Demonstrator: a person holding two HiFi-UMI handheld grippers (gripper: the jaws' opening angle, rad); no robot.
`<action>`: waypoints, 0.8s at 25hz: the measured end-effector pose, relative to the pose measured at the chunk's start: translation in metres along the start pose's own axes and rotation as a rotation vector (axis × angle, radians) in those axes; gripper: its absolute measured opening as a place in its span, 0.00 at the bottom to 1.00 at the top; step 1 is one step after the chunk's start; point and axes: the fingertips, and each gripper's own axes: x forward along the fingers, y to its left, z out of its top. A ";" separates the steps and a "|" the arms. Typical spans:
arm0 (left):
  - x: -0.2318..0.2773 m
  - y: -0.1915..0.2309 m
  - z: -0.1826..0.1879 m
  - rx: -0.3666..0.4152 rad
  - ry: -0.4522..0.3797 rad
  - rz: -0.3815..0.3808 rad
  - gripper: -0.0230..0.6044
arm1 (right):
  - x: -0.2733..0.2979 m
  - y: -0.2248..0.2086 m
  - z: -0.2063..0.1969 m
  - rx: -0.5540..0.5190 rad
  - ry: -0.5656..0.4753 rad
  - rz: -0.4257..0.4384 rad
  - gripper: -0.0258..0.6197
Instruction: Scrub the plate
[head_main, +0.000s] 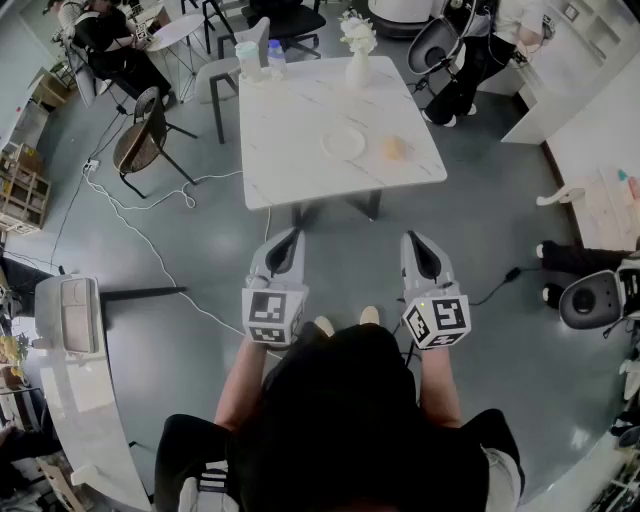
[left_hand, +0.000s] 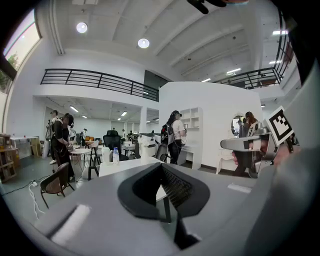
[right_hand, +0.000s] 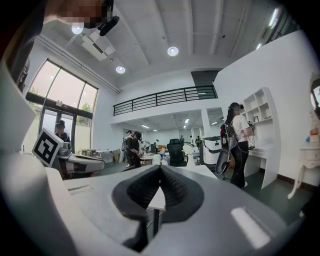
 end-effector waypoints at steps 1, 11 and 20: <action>0.001 0.002 0.000 -0.001 0.000 0.000 0.05 | 0.002 0.001 0.000 0.001 0.002 -0.001 0.04; 0.002 0.015 0.001 -0.007 -0.006 -0.007 0.05 | 0.011 0.011 0.004 -0.005 -0.003 -0.009 0.04; 0.008 0.017 -0.003 -0.033 0.007 -0.027 0.05 | 0.017 0.011 0.002 -0.003 0.013 -0.017 0.04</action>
